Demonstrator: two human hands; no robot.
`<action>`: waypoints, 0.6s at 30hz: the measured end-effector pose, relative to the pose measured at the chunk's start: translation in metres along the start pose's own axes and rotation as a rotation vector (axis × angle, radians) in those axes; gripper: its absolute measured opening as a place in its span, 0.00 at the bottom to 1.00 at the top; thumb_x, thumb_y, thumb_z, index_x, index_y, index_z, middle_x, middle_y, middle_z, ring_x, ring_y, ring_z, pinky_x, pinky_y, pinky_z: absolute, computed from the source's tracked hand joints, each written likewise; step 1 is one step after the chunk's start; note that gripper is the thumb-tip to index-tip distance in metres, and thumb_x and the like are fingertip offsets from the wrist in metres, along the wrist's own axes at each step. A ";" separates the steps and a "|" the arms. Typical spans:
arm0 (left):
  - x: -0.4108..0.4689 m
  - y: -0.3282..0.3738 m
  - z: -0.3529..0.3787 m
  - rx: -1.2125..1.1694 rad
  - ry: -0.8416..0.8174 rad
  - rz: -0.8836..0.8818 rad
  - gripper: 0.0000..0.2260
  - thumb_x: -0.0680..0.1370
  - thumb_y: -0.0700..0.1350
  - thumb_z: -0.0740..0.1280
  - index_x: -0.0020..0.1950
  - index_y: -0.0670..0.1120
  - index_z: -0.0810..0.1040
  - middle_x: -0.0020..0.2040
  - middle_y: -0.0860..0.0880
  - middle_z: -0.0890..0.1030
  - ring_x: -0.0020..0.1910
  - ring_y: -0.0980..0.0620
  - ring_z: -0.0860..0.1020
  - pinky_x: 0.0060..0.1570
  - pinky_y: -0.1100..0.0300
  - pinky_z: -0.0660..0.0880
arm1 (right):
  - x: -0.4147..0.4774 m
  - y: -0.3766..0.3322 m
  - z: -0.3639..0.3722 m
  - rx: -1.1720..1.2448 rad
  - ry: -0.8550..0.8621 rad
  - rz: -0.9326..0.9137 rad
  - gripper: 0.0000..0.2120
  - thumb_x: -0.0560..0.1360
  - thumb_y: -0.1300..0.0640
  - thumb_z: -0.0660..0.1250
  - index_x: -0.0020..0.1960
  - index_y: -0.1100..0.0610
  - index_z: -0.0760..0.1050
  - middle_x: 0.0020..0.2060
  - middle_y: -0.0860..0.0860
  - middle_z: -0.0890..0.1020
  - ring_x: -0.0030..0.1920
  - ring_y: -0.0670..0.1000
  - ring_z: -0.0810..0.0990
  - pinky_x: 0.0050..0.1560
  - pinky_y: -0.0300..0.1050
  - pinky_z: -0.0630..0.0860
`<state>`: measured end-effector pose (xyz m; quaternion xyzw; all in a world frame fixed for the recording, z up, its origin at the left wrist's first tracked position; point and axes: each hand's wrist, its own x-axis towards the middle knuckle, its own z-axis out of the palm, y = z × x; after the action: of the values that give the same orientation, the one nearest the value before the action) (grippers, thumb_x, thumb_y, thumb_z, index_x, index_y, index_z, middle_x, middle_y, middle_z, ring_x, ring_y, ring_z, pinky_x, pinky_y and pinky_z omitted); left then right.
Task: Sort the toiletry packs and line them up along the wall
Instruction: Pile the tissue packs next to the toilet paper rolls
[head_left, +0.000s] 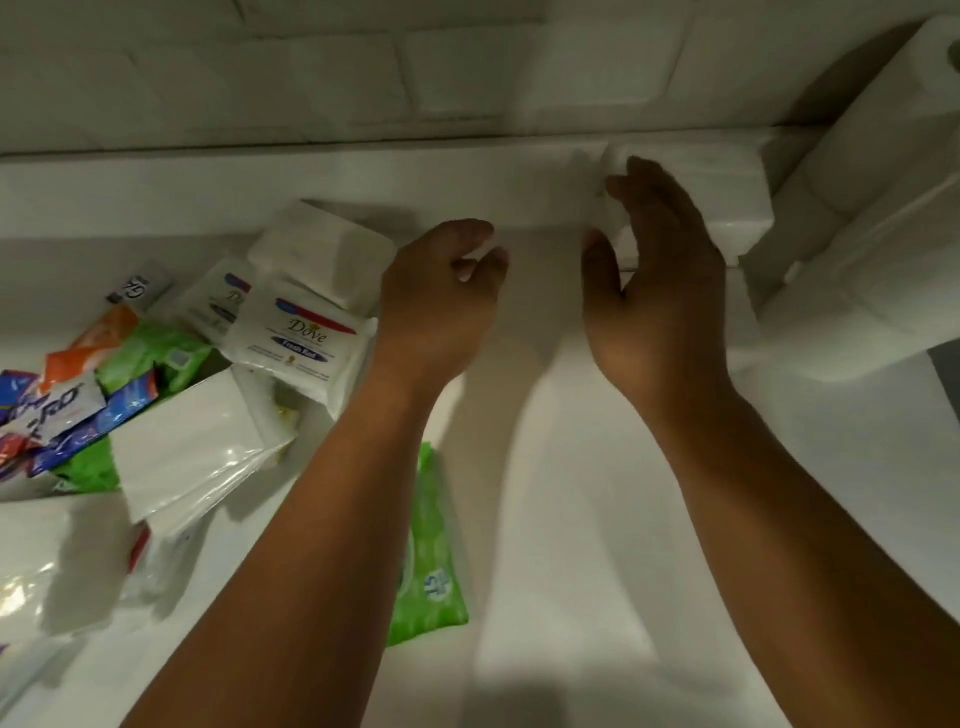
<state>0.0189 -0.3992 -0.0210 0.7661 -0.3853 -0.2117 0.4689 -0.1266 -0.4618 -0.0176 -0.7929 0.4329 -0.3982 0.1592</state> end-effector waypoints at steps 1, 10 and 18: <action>0.001 -0.006 -0.011 0.015 0.015 0.007 0.13 0.78 0.46 0.70 0.62 0.48 0.82 0.57 0.55 0.83 0.51 0.62 0.80 0.56 0.72 0.73 | -0.005 -0.007 0.007 0.028 -0.002 -0.012 0.19 0.79 0.57 0.62 0.67 0.64 0.74 0.67 0.60 0.75 0.70 0.58 0.72 0.71 0.48 0.69; 0.040 -0.060 -0.122 0.331 0.046 0.091 0.14 0.79 0.44 0.66 0.65 0.49 0.79 0.61 0.55 0.81 0.55 0.59 0.79 0.57 0.69 0.71 | -0.028 -0.086 0.078 0.254 -0.187 0.242 0.20 0.77 0.53 0.66 0.67 0.59 0.74 0.63 0.52 0.79 0.63 0.50 0.77 0.65 0.40 0.71; 0.079 -0.098 -0.154 0.466 0.001 -0.013 0.20 0.79 0.50 0.67 0.70 0.46 0.75 0.67 0.46 0.78 0.65 0.46 0.76 0.66 0.56 0.71 | -0.017 -0.116 0.137 0.270 -0.480 0.598 0.20 0.77 0.50 0.67 0.65 0.59 0.73 0.61 0.53 0.78 0.61 0.54 0.77 0.63 0.48 0.72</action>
<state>0.2118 -0.3505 -0.0319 0.8561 -0.4187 -0.1199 0.2782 0.0388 -0.3941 -0.0432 -0.6744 0.5386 -0.1914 0.4674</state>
